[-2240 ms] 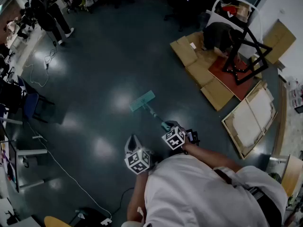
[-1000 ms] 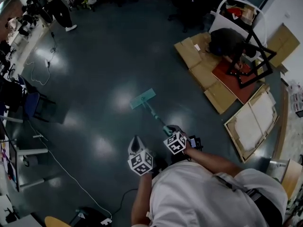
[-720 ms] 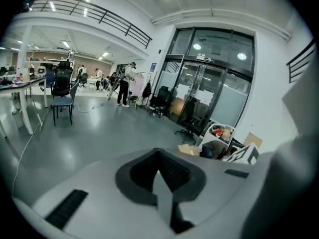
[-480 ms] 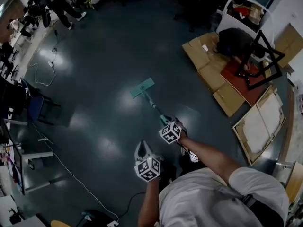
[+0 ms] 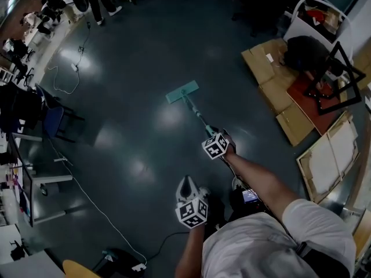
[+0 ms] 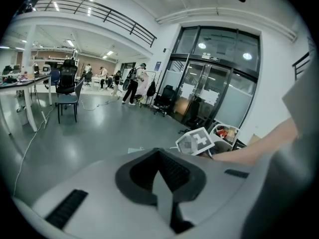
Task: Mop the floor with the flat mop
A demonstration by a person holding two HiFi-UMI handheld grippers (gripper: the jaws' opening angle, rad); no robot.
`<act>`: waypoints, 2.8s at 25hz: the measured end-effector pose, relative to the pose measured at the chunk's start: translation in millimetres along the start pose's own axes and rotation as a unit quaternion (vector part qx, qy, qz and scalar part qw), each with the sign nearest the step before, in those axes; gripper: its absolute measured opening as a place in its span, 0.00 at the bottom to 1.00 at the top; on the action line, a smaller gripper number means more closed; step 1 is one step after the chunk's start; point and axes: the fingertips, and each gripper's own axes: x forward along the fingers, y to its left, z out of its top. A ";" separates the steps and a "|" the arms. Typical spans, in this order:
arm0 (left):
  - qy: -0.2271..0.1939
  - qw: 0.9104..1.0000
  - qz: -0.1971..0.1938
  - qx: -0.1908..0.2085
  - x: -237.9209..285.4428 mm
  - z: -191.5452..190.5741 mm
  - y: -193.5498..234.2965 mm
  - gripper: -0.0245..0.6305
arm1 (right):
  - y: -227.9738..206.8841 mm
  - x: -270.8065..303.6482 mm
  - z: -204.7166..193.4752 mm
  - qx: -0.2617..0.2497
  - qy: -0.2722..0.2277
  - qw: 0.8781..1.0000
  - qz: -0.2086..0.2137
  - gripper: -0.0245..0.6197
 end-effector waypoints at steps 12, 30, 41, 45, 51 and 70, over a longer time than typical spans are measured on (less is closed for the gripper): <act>0.000 1.000 -0.009 -0.013 -22.9 -12.1 1.0 0.05 | -0.9 -88.4 -42.0 0.038 0.032 0.999 0.009 0.21; -0.019 0.998 -0.065 0.007 -42.8 -5.1 -40.1 0.05 | 45.4 -281.2 -150.9 0.004 0.051 0.997 0.065 0.21; -0.001 0.999 -0.050 0.005 -30.7 -11.7 -32.9 0.04 | 40.1 -200.2 -125.3 0.016 0.045 0.998 0.051 0.21; 0.001 0.999 -0.044 0.003 -21.1 -7.0 -26.1 0.05 | 37.6 -146.6 -94.3 0.017 0.037 0.998 0.040 0.21; -0.004 0.999 -0.037 -0.004 -11.5 7.7 -14.6 0.05 | 26.6 -66.3 -64.6 0.011 0.061 0.998 0.018 0.21; 0.007 1.000 -0.007 -0.020 -16.6 3.0 30.1 0.05 | 1.7 15.9 -17.7 -0.013 0.070 0.997 -0.009 0.21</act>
